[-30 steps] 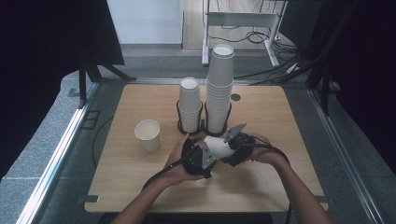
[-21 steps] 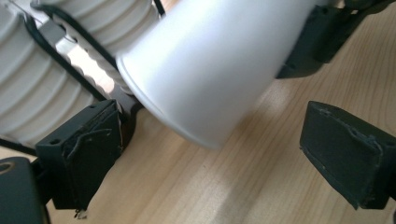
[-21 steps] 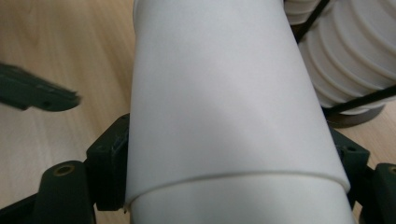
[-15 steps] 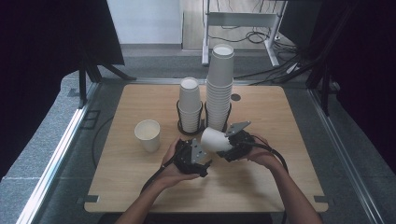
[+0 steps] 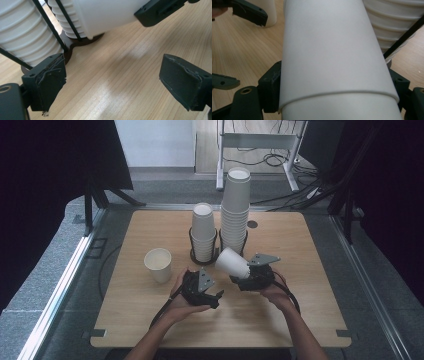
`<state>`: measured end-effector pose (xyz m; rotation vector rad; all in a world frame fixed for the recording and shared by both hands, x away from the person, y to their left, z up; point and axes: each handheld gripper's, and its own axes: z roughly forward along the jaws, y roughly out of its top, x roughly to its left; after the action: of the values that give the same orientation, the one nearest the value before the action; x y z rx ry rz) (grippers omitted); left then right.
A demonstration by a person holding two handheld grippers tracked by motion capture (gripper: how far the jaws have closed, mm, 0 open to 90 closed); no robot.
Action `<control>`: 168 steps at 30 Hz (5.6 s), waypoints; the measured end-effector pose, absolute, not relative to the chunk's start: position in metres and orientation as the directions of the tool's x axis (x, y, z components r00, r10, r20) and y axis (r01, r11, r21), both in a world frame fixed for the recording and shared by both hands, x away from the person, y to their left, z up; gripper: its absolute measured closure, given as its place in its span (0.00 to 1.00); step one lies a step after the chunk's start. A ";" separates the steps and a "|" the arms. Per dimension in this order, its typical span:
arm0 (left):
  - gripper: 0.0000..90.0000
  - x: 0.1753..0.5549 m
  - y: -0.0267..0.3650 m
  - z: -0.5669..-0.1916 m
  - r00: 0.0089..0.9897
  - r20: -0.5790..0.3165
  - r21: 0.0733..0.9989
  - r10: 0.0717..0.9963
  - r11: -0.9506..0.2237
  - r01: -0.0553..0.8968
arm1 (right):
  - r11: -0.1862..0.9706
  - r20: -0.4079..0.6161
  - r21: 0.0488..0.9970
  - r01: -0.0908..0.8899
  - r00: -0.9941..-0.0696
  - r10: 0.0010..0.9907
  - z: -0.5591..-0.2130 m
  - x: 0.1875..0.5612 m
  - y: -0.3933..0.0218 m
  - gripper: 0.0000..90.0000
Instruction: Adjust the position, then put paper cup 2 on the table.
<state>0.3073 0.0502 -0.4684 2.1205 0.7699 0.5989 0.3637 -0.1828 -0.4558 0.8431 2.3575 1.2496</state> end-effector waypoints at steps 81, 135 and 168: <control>0.14 0.325 0.095 -0.463 0.653 -0.538 0.779 0.533 0.017 0.627 | 0.046 0.094 0.987 0.156 -0.779 0.620 -0.486 0.307 -0.181 0.24; 0.14 0.334 0.056 -0.446 0.752 -0.483 0.849 0.448 0.029 0.528 | 0.159 0.035 0.973 0.167 -0.789 0.614 -0.496 0.305 -0.162 0.19; 0.14 0.326 0.083 -0.443 0.676 -0.206 0.919 0.707 -0.099 0.382 | 0.267 0.009 0.940 0.212 -0.797 0.604 -0.509 0.307 -0.159 0.15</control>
<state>0.3264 0.0835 -0.4426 1.7151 0.8849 0.3443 0.3067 -0.1587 -0.5086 0.7439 2.1917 1.5414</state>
